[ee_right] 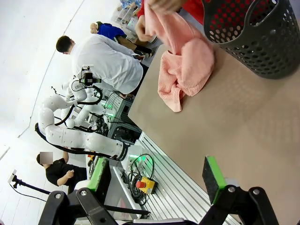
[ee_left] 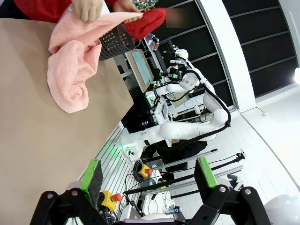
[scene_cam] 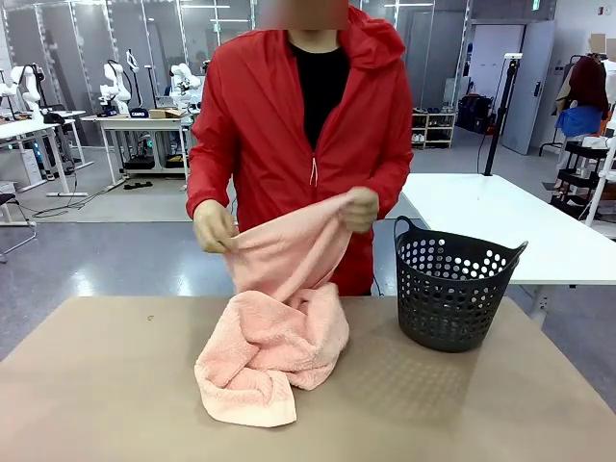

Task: Fold the towel.
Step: Grab the top end of the 100 cm Hotel Towel extended by the human.

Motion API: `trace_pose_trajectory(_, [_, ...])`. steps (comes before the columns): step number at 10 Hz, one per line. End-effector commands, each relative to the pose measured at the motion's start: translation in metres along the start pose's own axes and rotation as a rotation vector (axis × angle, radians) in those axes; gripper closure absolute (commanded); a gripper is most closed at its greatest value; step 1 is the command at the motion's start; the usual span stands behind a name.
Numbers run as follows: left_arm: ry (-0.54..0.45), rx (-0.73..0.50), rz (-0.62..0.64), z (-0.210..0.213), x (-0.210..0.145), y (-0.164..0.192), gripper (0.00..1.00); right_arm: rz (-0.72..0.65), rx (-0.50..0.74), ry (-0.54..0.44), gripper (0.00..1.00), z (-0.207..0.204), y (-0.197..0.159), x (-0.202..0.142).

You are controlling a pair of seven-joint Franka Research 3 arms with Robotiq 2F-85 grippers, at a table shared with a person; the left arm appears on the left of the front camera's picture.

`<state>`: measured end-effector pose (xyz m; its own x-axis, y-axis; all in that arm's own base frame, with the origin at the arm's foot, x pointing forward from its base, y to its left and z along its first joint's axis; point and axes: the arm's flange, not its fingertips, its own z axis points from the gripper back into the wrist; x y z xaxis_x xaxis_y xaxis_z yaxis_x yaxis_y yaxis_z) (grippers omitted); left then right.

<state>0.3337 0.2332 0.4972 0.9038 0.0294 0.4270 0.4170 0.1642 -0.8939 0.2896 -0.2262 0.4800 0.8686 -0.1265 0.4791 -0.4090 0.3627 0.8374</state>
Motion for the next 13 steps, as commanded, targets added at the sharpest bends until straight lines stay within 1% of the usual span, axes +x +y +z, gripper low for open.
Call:
trace_pose_trajectory(1, [0.019,0.0,-0.007,0.0009,-0.0037,-0.0032,0.0,0.021,0.01,-0.01,0.0,0.001,0.0002,0.0009])
trace_pose_trajectory(13, [0.019,0.0,-0.007,0.0009,-0.0037,-0.0032,0.0,0.021,0.01,-0.01,0.0,0.001,0.0002,0.0009])
